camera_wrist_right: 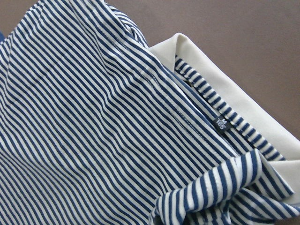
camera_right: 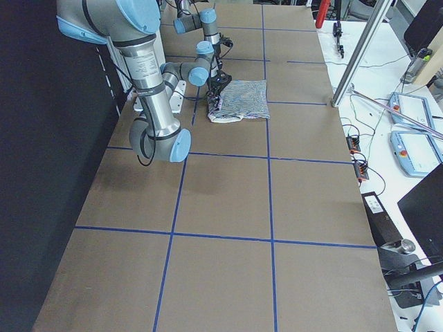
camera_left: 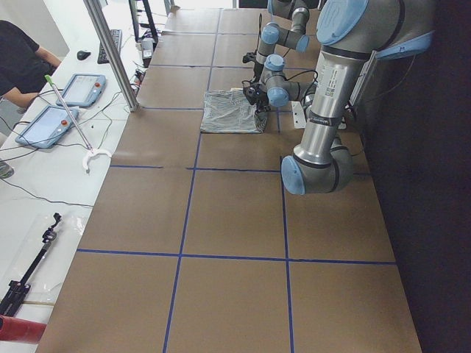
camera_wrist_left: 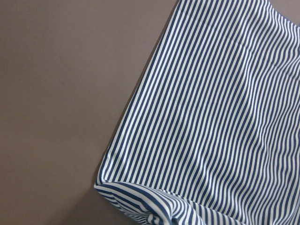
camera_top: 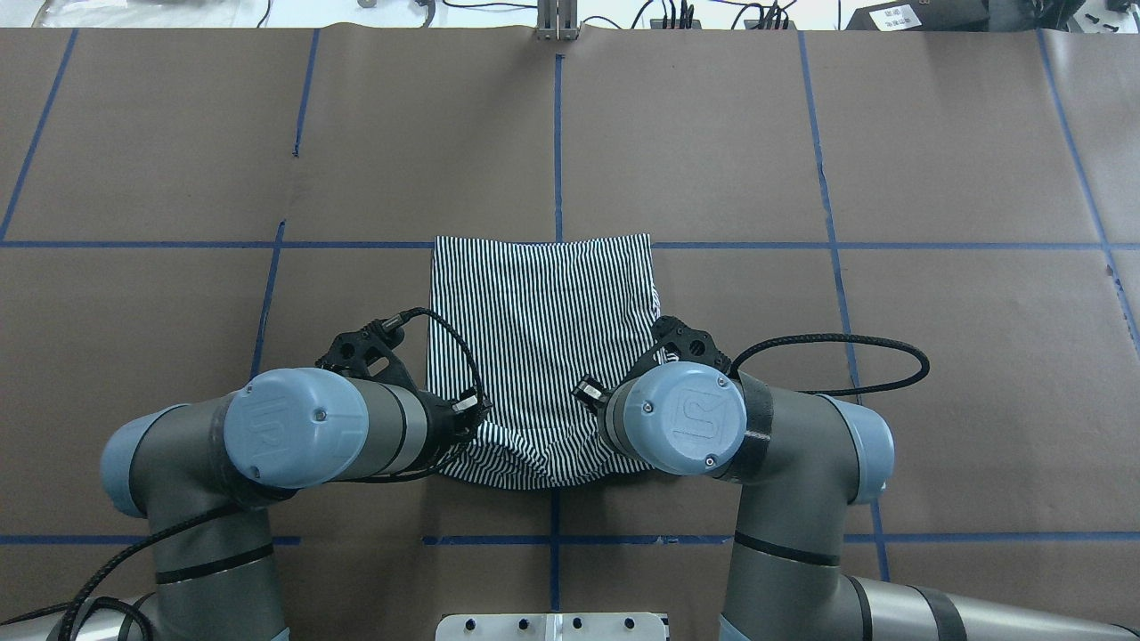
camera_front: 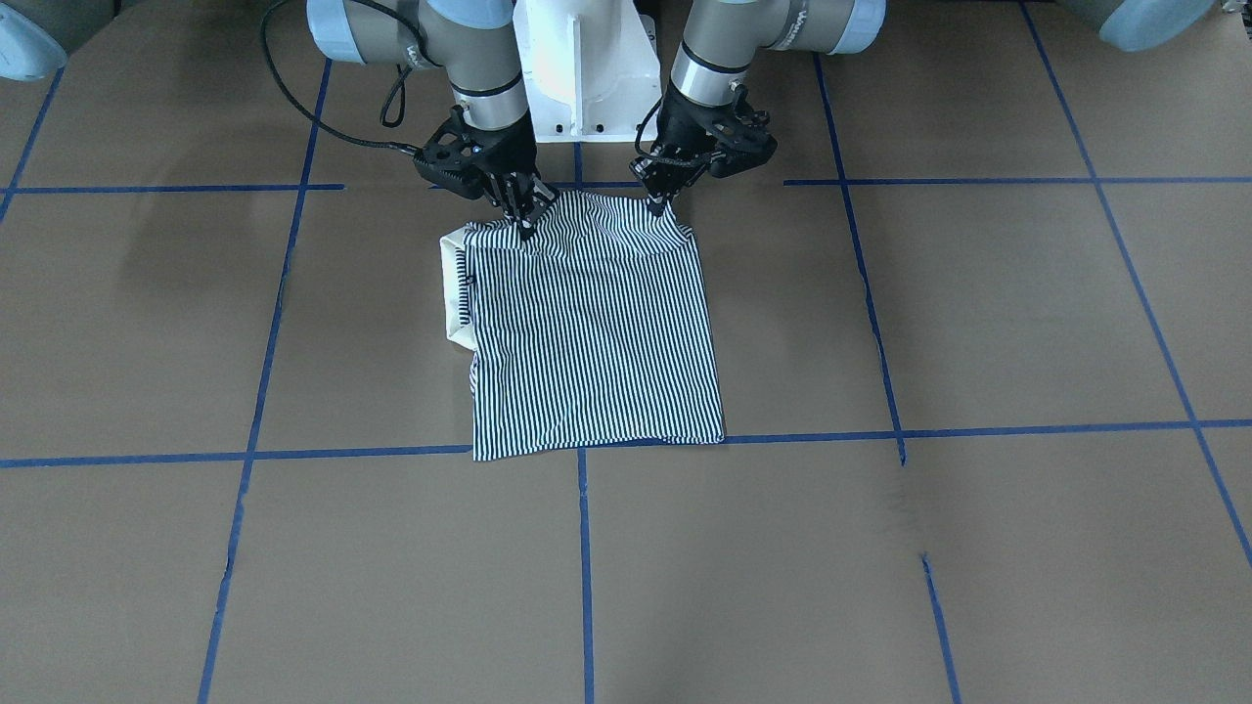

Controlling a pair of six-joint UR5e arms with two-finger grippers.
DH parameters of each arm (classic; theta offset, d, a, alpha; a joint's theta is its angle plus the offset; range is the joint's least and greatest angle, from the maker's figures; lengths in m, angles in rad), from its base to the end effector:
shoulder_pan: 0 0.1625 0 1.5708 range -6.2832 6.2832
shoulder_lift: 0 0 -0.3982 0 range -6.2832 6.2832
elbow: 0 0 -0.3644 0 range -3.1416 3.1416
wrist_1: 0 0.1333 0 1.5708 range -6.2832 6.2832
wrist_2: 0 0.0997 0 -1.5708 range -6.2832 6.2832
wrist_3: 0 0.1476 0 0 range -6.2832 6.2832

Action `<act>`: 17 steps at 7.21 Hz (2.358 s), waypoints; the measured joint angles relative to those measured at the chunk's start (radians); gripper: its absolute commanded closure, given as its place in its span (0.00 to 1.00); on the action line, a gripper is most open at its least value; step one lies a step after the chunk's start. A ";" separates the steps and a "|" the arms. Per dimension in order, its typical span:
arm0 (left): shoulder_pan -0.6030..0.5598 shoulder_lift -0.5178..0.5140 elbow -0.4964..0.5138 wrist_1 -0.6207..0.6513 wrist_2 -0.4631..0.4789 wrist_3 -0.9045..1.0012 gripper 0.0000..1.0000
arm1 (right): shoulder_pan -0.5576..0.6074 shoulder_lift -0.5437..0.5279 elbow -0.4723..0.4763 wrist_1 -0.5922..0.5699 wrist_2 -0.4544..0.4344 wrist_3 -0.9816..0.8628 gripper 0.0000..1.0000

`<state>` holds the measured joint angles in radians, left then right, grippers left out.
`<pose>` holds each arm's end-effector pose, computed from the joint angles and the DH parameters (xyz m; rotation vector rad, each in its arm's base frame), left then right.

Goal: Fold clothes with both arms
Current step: 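Lift and fold the near edge away from the robot with both grippers, then release the shirt and raise both grippers away from it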

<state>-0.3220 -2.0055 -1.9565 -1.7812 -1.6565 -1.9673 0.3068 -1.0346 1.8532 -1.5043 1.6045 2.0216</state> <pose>0.5249 -0.3023 0.2472 -0.1183 1.0444 -0.6084 -0.5615 -0.3125 0.2550 -0.0971 -0.8998 0.6916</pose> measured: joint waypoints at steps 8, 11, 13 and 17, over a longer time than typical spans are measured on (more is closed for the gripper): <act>-0.290 -0.127 0.221 -0.038 -0.017 0.110 0.00 | 0.286 0.271 -0.451 0.157 0.010 -0.154 0.00; -0.352 -0.146 0.295 -0.092 -0.025 0.203 0.00 | 0.366 0.307 -0.592 0.250 0.013 -0.255 0.00; -0.363 -0.144 0.298 -0.099 -0.038 0.250 0.00 | 0.402 0.305 -0.598 0.248 0.062 -0.337 0.00; -0.412 -0.106 0.248 -0.095 -0.120 0.315 0.00 | 0.335 0.351 -0.572 0.008 0.063 -0.686 0.00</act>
<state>-0.7341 -2.1117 -1.7088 -1.8765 -1.7769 -1.6526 0.6423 -0.6836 1.2808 -1.4967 1.6675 1.3353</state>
